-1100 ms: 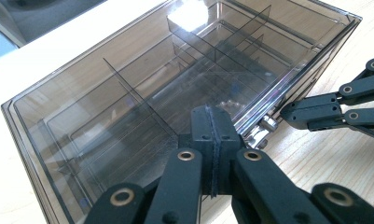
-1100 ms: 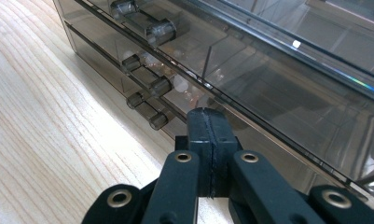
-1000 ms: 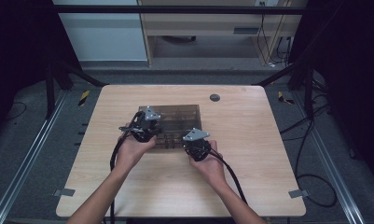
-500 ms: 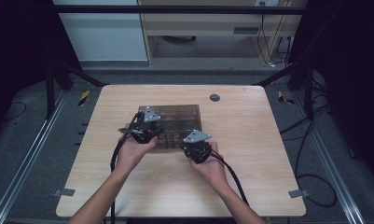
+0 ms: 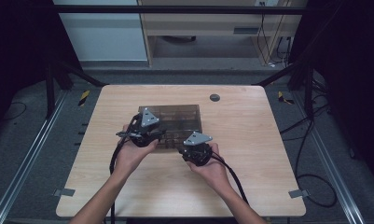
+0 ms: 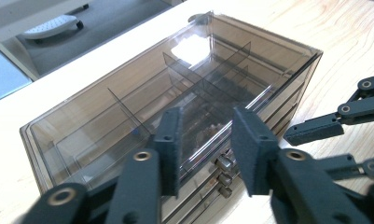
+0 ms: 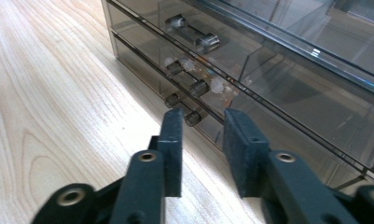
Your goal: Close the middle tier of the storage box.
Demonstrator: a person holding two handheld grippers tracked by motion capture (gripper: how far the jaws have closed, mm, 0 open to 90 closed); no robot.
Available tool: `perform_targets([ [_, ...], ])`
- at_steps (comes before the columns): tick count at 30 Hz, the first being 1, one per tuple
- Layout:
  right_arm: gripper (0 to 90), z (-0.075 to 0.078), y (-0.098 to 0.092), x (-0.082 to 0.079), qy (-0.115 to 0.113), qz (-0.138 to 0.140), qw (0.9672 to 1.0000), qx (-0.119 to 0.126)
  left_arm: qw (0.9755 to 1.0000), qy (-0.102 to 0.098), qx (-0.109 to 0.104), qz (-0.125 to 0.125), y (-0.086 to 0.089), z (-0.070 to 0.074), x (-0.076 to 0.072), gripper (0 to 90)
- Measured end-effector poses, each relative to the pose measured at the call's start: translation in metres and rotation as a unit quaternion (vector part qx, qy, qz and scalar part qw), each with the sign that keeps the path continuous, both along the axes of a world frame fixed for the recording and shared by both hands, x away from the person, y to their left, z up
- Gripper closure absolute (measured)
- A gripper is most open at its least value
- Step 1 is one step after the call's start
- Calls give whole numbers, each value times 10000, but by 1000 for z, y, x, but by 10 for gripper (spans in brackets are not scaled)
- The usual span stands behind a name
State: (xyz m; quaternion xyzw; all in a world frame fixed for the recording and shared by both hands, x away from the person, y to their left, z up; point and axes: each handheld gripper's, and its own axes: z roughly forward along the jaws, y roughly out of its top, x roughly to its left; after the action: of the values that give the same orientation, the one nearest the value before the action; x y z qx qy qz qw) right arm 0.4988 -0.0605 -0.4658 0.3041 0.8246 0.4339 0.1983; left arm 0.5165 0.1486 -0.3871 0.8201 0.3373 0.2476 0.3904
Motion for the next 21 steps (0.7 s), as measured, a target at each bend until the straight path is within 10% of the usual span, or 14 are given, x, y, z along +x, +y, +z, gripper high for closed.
perform_targets([
  [21, 271, 12, -8, -15, 101, 217, 9997, 11, 9991, -271, -268, 188, 23, 1, -28, 215],
])
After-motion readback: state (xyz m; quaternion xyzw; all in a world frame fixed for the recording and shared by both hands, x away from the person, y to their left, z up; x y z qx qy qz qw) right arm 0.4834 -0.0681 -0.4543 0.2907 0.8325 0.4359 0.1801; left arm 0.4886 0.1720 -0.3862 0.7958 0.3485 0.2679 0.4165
